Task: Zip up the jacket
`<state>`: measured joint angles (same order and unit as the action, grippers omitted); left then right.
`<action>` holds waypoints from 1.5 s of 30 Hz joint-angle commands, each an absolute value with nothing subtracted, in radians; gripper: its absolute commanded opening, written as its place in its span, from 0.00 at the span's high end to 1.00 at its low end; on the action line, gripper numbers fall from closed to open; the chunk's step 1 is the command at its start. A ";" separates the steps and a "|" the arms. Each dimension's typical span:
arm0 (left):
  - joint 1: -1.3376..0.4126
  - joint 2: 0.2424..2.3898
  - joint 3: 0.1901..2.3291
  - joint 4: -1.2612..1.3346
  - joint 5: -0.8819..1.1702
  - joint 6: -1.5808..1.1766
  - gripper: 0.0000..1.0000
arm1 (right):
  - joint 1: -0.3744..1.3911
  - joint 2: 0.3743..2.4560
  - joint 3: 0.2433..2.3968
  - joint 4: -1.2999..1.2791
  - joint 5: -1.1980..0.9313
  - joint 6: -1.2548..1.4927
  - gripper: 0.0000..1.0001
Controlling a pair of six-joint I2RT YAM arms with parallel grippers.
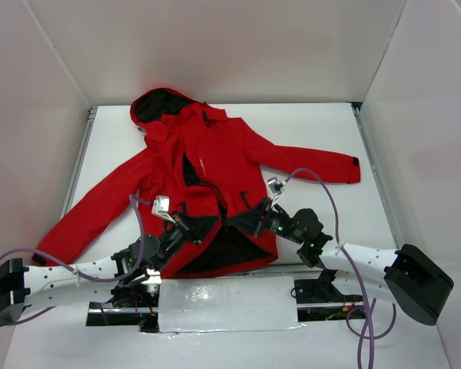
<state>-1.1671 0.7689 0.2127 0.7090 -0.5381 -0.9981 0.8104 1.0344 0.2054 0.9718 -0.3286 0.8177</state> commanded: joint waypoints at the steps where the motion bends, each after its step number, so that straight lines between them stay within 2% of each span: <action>1: -1.169 0.758 0.221 0.769 -0.531 -0.997 1.00 | 0.805 1.025 0.242 1.022 -0.328 0.799 1.00; 45: -1.167 0.782 0.221 0.790 -0.502 -1.006 1.00 | 0.758 1.089 0.259 1.124 -0.403 0.836 1.00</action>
<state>-1.1671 0.7807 0.2127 0.7116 -0.5194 -0.9989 0.7631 1.0916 0.2115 1.0203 -0.3805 0.8295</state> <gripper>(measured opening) 0.084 0.025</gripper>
